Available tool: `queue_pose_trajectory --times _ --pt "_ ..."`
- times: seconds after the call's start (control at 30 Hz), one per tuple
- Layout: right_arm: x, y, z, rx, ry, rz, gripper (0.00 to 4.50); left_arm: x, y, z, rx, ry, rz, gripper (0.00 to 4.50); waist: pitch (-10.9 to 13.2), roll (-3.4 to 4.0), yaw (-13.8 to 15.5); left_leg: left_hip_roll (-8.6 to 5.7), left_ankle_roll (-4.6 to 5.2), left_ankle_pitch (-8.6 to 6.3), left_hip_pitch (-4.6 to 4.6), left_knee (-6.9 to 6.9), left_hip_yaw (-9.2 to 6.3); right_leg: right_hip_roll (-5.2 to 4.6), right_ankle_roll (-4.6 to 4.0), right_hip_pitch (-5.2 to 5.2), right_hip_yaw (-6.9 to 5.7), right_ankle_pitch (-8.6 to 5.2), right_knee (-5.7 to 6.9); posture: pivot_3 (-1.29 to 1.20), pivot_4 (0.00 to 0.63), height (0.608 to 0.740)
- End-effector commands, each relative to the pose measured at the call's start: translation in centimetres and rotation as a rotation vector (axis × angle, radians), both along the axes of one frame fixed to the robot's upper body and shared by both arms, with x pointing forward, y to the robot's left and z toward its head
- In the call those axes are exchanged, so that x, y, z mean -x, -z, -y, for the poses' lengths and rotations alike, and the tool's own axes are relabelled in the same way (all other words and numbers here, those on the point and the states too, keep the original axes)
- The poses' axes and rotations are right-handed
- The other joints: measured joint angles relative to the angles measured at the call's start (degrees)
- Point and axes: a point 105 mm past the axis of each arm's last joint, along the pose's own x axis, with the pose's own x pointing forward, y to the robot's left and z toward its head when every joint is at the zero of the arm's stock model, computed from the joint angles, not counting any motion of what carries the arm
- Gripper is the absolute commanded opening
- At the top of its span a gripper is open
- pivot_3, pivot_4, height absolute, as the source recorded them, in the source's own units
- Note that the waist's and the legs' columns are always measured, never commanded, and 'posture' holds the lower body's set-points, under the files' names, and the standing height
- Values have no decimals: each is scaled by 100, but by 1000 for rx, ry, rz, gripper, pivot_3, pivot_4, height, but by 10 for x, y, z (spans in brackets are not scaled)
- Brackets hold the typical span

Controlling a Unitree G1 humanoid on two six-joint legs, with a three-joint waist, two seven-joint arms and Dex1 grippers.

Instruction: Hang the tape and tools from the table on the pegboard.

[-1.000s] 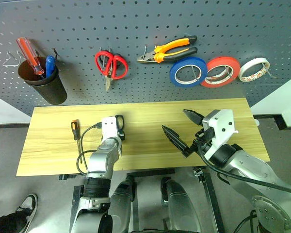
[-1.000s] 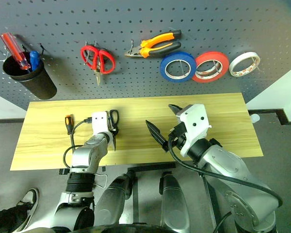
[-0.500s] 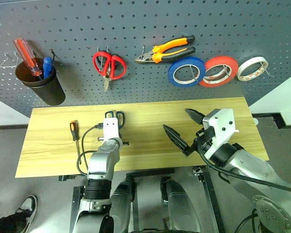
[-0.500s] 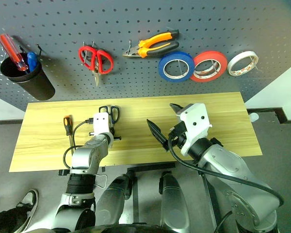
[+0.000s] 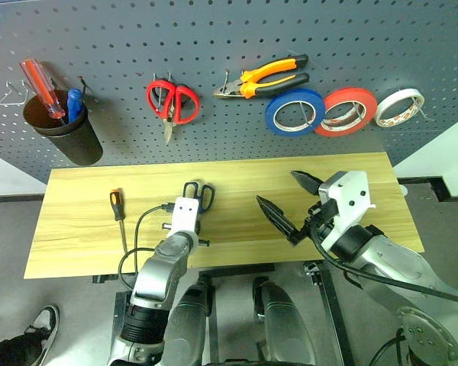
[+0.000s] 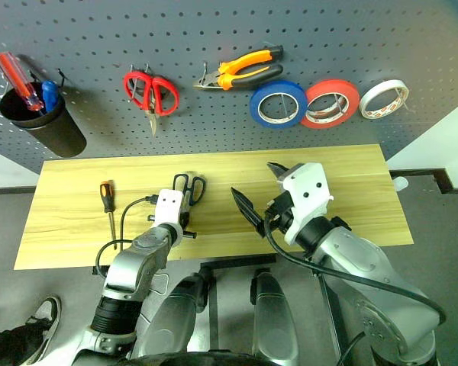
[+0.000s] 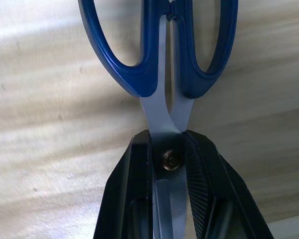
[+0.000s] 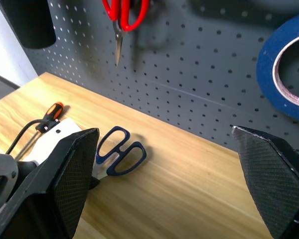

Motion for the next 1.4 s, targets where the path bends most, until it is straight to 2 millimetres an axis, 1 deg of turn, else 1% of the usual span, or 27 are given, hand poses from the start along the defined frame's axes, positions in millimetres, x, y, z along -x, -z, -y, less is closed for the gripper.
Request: queue_pose_trajectory --times 0.03,0.17,0.3,0.43,0.53,0.63,0.77,0.87,0.97,1.07,1.13,1.23,1.3,1.4 --pt "12 -21 -1 -41 -48 87 4500 3 -24 6 -33 60 129 571 1 1 0 0 1 -1 -1 -2 0 -1 0 0 0 0 -3 -5 378 711" --pt "22 -26 -1 -73 -118 84 4500 7 -30 10 -56 114 184 571 1 2 8 0 7 -4 -3 -5 1 -4 -1 -1 1 -1 -7 -4 371 711" --pt "37 -36 -2 -131 -229 88 4500 15 -41 18 -100 198 305 571 1 2 22 -1 13 -7 -6 -4 3 -10 0 -1 4 -1 -11 -3 359 711" --pt "42 -44 1 -156 -249 108 4500 20 -52 27 -142 277 420 570 0 2 36 -1 13 -8 -6 -1 5 -13 -1 0 8 -1 -11 0 350 711" --pt "43 -48 3 -168 -244 123 4500 21 -59 28 -157 292 496 568 0 2 37 -2 14 -8 -7 -1 7 -14 -2 -1 9 -1 -13 2 340 711" --pt "42 -49 4 -163 -234 130 4500 23 -73 28 -171 306 606 568 -1 2 39 -2 14 -8 -7 -2 7 -14 -1 -1 9 -1 -13 3 330 711" --pt "42 -53 7 -165 -233 151 4500 35 -98 29 -199 338 814 568 -3 3 39 -2 14 -8 -7 -2 8 -14 -1 -2 10 0 -13 6 316 711" --pt "45 -55 11 -175 -240 160 4500 41 -113 25 -207 328 931 568 -4 4 53 -2 14 -8 -6 -1 9 -14 -1 -1 10 0 -12 11 312 711" --pt "48 -51 15 -156 -234 154 4500 45 -130 19 -197 298 1047 568 -5 2 57 -4 15 -8 -7 2 8 -15 0 3 10 0 -13 15 310 711" --pt "48 -50 19 -147 -219 156 4500 47 -148 8 -189 230 1143 568 -7 2 41 -5 16 -9 -5 4 10 -16 0 3 10 1 -9 17 306 711" --pt "47 -48 20 -141 -214 156 4500 47 -154 0 -194 189 1176 568 -9 2 41 -5 15 -9 0 5 13 -14 1 4 12 1 -4 19 303 711" --pt "46 -47 21 -136 -209 157 4500 44 -158 -11 -206 139 1184 568 -11 2 45 -4 15 -8 2 7 14 -11 1 4 11 2 1 22 301 711" --pt "46 -47 21 -134 -208 159 4500 42 -157 -16 -217 122 1171 568 -11 2 47 -5 15 -8 1 10 15 -11 2 6 8 2 2 23 301 711" --pt "46 -47 20 -133 -209 160 4500 26 -143 -21 -191 117 1066 568 -11 2 50 -6 15 -8 4 13 17 -10 4 9 8 3 5 25 301 711"
